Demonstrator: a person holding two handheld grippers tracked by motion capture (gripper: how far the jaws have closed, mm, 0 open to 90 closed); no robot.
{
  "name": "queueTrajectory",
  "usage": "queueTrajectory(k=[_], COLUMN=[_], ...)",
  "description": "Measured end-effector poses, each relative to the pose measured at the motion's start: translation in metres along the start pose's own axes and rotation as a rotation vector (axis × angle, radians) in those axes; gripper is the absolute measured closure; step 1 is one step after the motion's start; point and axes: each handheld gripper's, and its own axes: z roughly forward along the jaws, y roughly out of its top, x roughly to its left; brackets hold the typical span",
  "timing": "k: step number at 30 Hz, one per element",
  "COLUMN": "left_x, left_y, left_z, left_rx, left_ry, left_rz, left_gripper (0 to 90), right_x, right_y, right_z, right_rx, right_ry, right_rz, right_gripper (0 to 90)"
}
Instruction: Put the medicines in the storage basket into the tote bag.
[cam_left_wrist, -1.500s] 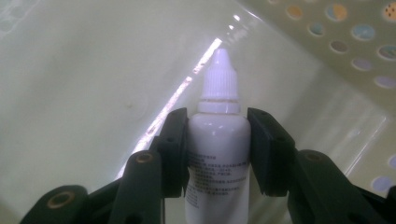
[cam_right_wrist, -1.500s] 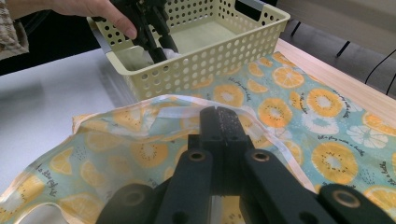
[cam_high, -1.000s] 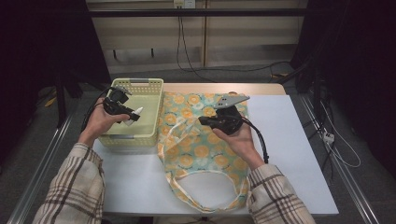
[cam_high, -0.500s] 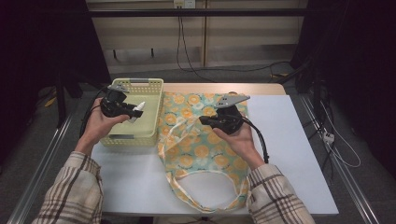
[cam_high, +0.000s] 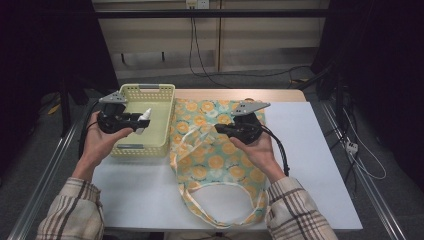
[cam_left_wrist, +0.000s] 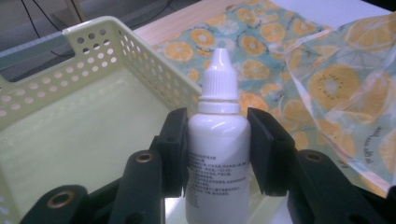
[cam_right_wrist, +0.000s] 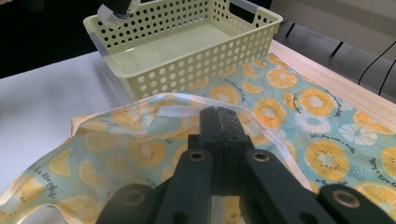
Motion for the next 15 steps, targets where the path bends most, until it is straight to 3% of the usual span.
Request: queueTrajectory(k=[15], left_x=[-0.038], left_y=[-0.010], left_z=[-0.010], left_rx=[-0.044], left_ry=[-0.054], left_rz=[0.041], left_gripper=[60.4], right_x=[0.000], right_y=[0.000], right_z=[0.001], right_rx=[-0.001], right_ry=[0.004], right_rz=[0.000], right_gripper=[90.0])
